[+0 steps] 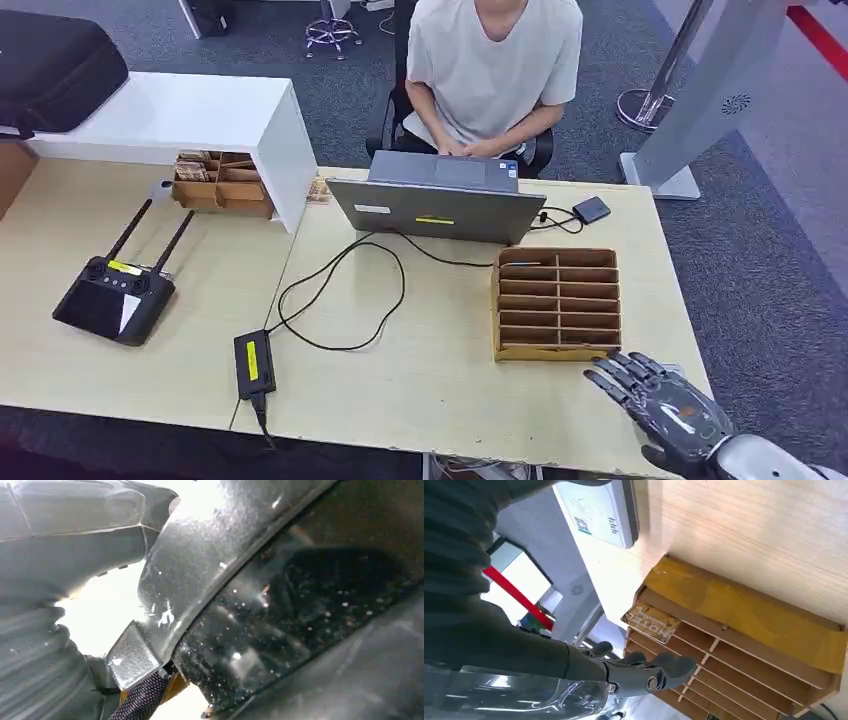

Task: Pass the card to the sensor for recognition and then transmit it.

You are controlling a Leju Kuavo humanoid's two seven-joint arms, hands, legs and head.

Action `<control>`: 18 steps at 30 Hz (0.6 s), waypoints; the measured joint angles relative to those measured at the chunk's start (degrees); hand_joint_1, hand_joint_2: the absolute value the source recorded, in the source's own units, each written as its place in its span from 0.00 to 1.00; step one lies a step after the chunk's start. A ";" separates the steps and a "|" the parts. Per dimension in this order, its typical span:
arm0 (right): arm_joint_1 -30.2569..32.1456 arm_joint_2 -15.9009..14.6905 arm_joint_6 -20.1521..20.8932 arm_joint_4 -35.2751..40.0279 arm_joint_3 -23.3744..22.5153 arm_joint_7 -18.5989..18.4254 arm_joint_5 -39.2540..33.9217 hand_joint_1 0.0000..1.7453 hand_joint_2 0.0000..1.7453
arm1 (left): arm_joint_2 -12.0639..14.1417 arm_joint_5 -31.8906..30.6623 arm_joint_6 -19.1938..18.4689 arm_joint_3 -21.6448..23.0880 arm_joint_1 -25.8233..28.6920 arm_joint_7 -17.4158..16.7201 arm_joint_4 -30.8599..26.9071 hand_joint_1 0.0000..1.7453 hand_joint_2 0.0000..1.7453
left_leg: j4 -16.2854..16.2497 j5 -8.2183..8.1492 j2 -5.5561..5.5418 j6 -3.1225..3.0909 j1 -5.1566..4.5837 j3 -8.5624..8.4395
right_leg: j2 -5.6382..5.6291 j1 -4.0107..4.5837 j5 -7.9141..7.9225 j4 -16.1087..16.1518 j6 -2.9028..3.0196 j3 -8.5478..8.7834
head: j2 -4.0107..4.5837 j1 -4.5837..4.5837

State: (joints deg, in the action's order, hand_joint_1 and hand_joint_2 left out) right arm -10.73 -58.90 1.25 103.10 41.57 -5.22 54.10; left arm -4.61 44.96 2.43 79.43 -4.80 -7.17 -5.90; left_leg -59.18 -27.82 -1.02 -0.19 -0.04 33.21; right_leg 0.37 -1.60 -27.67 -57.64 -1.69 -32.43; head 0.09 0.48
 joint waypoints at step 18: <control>4.18 14.19 -13.46 -5.25 -3.04 3.41 15.26 0.00 1.00 | -0.02 -0.74 -0.22 0.09 -0.07 -0.02 0.00 0.00 1.00 | 0.03 0.00 0.09 0.01 0.02 -0.01 | -0.05 0.01 -0.01 -0.01 0.01 -0.01 | 0.00 -0.02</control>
State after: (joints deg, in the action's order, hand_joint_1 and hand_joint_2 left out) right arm -6.56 -44.72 -12.22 97.85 38.53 -1.81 69.35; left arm -4.63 44.22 2.21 79.52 -4.86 -7.19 -5.90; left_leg -59.14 -27.82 -0.93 -0.18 -0.02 33.20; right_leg 0.32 -1.59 -27.68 -57.65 -1.68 -32.44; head 0.09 0.46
